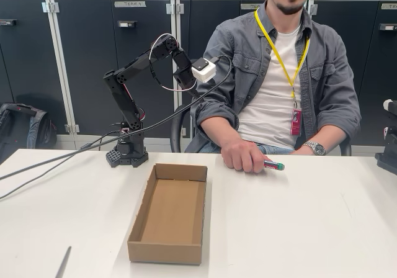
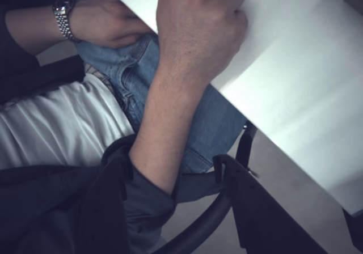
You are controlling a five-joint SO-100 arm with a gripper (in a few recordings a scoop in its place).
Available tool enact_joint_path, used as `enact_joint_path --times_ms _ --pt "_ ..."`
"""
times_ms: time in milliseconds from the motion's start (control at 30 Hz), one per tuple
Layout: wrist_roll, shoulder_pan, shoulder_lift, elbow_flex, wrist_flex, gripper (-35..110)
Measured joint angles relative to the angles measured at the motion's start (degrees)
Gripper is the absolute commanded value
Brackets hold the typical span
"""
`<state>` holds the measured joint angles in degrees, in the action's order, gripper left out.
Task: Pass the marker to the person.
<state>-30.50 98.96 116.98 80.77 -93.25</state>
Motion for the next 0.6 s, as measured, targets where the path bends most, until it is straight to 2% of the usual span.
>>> enact_joint_path --times_ms 600 --pt "0.8 -0.6 0.6 0.3 -1.8 31"
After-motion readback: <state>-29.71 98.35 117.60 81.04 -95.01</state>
